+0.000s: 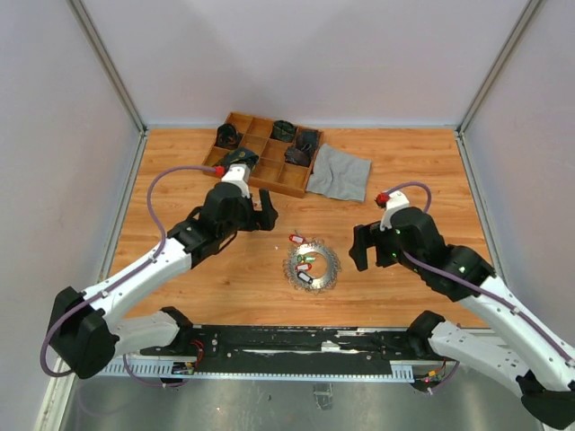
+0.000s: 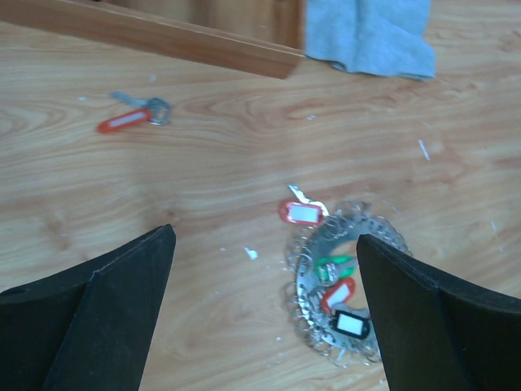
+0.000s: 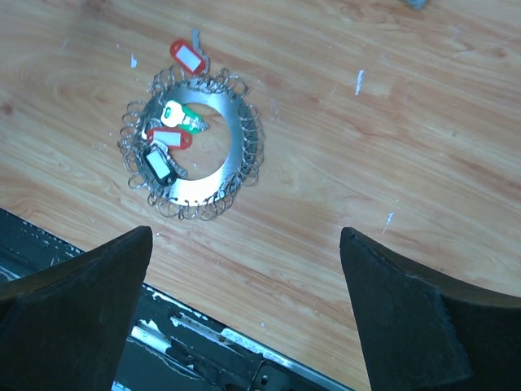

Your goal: Put the keys on the keyring

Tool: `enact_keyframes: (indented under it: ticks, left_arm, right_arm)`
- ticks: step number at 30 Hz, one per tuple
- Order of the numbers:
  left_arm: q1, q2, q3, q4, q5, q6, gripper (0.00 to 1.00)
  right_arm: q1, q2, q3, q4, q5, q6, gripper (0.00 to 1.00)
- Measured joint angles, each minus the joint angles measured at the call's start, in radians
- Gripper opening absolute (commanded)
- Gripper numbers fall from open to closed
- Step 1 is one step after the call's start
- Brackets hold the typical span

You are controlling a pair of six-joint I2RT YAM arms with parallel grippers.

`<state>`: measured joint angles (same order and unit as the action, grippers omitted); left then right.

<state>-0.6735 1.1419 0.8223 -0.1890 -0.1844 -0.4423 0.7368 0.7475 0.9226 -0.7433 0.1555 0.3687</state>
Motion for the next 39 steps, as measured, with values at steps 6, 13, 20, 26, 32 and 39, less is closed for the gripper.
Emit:
enact_keyframes:
  ticks: [6,13,20,26,32,39]
  left_arm:
    - [0.115,-0.047,-0.068,0.024,0.048,0.007,1.0]
    - [0.222,-0.047,-0.152,0.098,0.132,0.001,1.0]
    - [0.226,0.03,-0.211,0.232,0.188,0.016,0.94]
    - [0.226,0.112,-0.243,0.359,0.224,0.035,0.94]
    - [0.226,0.149,-0.301,0.466,0.254,0.043,0.92]
    - [0.226,0.206,-0.301,0.53,0.274,0.082,0.9]
  right_arm:
    - [-0.005,0.129,-0.037,0.058,-0.089,-0.006,0.98]
    - [-0.096,0.188,-0.126,0.168,-0.248,0.027,0.99]
    - [-0.169,0.211,-0.243,0.292,-0.377,0.055,0.71]
    - [-0.188,0.313,-0.265,0.389,-0.445,0.01,0.56]
    - [-0.19,0.437,-0.265,0.449,-0.54,-0.057,0.47]
    - [-0.193,0.537,-0.265,0.481,-0.552,-0.085,0.42]
